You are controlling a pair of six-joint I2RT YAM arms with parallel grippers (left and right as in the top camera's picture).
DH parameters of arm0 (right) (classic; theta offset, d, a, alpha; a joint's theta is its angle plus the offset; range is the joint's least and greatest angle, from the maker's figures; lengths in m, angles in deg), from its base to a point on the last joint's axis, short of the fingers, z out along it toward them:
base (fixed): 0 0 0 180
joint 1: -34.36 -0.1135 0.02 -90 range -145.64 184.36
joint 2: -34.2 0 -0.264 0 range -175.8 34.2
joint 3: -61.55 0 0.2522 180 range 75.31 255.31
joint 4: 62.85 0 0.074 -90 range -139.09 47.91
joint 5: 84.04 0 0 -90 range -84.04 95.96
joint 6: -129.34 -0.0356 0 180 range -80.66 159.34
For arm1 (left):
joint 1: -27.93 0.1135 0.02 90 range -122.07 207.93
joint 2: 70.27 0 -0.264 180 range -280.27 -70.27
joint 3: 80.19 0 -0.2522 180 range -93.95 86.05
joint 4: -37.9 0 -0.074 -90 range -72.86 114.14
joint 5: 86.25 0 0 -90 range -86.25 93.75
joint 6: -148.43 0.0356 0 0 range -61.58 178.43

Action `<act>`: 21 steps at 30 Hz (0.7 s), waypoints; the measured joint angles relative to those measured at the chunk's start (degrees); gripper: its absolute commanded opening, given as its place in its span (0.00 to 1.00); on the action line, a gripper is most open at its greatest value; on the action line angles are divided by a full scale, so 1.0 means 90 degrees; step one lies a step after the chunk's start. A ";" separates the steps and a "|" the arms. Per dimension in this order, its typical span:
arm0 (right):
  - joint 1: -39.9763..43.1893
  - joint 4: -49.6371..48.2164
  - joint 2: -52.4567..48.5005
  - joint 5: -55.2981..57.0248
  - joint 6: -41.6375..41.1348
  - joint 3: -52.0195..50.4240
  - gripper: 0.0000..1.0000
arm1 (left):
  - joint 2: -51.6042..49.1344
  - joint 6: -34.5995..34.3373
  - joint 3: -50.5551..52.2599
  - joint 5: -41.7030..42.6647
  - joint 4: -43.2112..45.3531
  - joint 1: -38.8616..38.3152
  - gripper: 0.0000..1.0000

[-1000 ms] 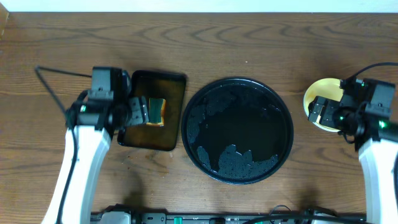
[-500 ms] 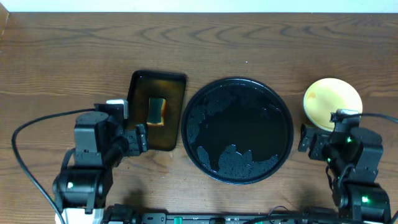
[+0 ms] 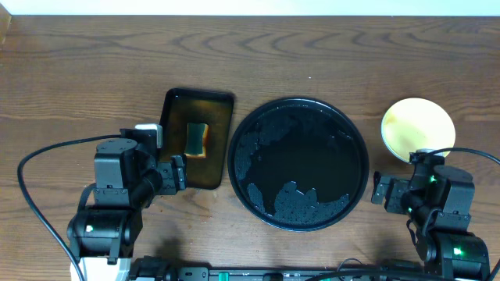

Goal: Clean dirty plates on tray and stack at the side

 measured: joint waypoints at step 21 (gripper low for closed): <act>-0.0177 -0.0767 0.1008 0.0182 0.0058 -0.0376 0.99 | -0.0015 0.0000 0.0000 0.0000 0.0002 0.0000 0.79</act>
